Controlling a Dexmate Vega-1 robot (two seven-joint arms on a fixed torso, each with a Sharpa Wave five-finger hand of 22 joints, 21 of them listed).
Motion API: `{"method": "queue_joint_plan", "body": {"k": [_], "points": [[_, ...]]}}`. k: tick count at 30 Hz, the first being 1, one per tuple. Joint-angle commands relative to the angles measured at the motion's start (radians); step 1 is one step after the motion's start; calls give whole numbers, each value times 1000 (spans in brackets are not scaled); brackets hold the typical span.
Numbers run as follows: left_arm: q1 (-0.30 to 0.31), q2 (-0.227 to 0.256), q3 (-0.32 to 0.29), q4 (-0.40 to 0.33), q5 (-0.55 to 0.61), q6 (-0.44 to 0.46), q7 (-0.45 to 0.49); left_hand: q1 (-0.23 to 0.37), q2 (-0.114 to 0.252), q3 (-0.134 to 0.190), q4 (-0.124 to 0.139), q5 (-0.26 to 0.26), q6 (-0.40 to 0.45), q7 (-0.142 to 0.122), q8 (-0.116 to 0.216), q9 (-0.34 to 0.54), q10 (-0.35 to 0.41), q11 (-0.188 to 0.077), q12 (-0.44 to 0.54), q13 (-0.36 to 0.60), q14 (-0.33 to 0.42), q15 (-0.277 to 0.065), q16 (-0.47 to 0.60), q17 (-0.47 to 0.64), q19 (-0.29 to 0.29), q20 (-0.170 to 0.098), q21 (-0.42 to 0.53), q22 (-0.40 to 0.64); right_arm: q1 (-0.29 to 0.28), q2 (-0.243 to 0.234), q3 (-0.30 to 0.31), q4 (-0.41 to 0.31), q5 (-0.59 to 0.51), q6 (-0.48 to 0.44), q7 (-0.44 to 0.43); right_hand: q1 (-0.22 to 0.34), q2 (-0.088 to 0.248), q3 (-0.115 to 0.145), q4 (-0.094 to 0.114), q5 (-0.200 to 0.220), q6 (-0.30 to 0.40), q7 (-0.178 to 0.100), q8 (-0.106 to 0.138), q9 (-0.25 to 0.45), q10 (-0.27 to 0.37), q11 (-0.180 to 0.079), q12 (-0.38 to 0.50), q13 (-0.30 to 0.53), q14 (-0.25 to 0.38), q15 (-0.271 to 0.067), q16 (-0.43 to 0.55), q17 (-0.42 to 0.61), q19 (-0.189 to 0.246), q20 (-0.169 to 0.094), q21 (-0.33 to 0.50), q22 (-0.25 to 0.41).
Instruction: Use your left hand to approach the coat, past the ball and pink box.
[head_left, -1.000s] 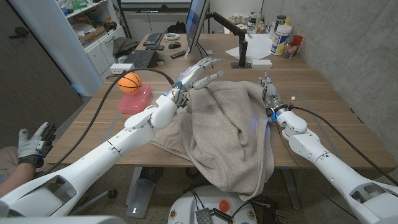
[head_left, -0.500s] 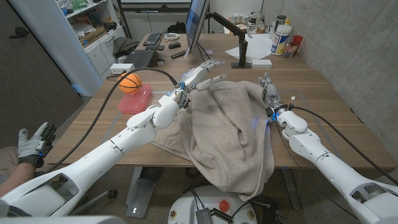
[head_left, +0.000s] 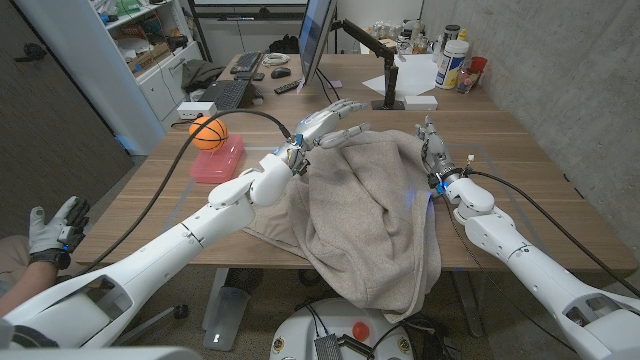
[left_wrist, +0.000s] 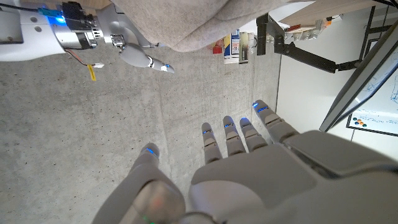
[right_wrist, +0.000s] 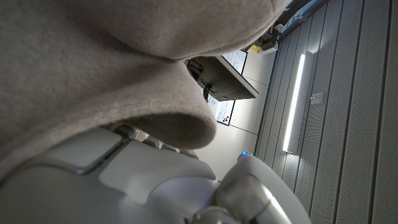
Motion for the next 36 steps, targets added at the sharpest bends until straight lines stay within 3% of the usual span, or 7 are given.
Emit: {"method": "queue_joint_plan", "body": {"k": [1,18,22,36], "points": [[-10,-1,22,16,37,1,7,3,-8,-2,-3,6,10,-4,2,5,6,-7,-5,2,5,-81,1,2,6,-8,0,3,4,1,-3,5,-2,3,5,5,9,-7,2,8,1,0,-1,1,-4,4,-4,2,-26,3,5,-1,-1,2,2,4],[-29,8,51,13,105,20,-21,3,-9,-4,-4,13,16,-9,2,6,8,-15,-6,2,6,-88,0,2,9,-16,0,3,6,2,-5,4,0,-4,6,5,10,-8,1,8,1,0,-2,1,-4,5,-4,2,-27,2,5,-3,-1,3,2,4],[-40,19,65,-2,169,40,-28,3,-10,-5,-5,14,15,-12,1,6,8,-17,-7,2,6,-89,0,2,9,-17,0,3,6,2,-4,4,4,-8,5,6,10,-9,1,8,2,1,-2,1,-3,4,-4,2,-26,2,5,-3,-1,2,2,4],[-41,20,67,-6,187,38,-29,3,-10,-7,-5,19,16,-14,0,7,9,-21,-7,2,7,-89,0,2,9,-19,0,3,7,2,-5,5,3,-9,8,6,11,-10,0,8,3,0,-2,1,-2,4,-4,2,-27,2,5,-5,0,2,2,4]]}}
